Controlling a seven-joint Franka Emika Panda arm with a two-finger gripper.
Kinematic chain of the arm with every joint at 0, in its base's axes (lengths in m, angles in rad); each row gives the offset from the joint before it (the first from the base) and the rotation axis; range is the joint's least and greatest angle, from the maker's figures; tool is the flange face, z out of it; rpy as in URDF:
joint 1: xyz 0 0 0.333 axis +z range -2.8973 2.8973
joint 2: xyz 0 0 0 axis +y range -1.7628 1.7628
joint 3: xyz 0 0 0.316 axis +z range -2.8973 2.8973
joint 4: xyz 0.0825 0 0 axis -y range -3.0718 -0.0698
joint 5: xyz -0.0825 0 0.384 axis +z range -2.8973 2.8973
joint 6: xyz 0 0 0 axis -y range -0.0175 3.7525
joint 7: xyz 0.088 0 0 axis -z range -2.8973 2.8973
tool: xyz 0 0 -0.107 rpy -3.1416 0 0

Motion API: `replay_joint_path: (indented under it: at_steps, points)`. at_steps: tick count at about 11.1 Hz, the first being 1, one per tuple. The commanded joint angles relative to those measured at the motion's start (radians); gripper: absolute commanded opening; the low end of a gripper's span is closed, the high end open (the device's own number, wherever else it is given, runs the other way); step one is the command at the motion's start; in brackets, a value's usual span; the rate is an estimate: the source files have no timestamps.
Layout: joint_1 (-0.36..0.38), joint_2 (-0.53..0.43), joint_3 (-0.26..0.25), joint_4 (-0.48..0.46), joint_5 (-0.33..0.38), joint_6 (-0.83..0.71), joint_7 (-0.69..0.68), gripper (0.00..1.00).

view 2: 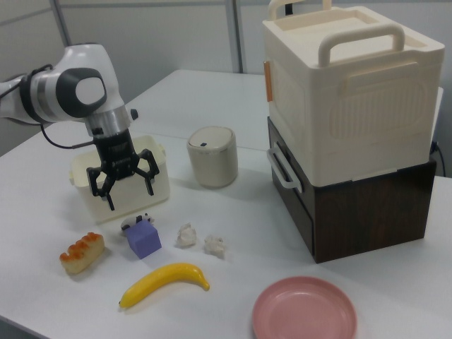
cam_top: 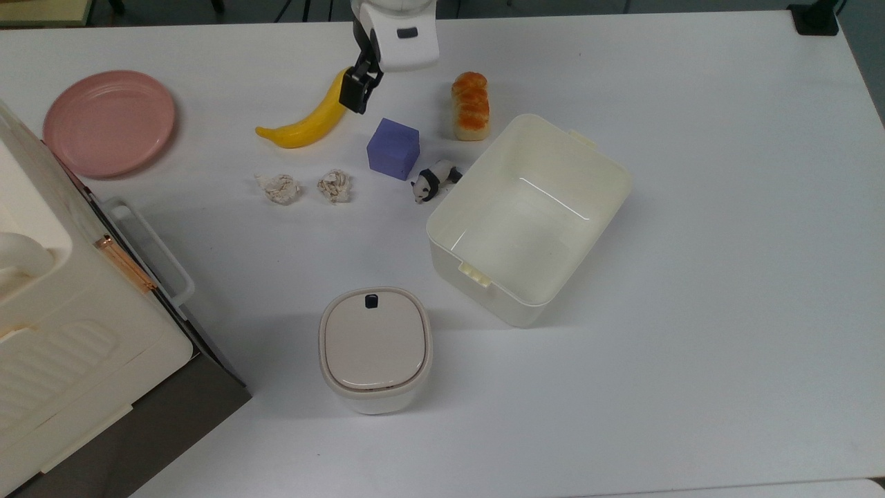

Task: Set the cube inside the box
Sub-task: 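Move the open gripper over the purple cube and lower around it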

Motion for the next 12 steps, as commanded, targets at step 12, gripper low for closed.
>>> replay_joint_path:
  at_steps: [12]
  points:
    - [0.075,0.202,-0.010,-0.016,-0.139,0.097,0.040,1.00]
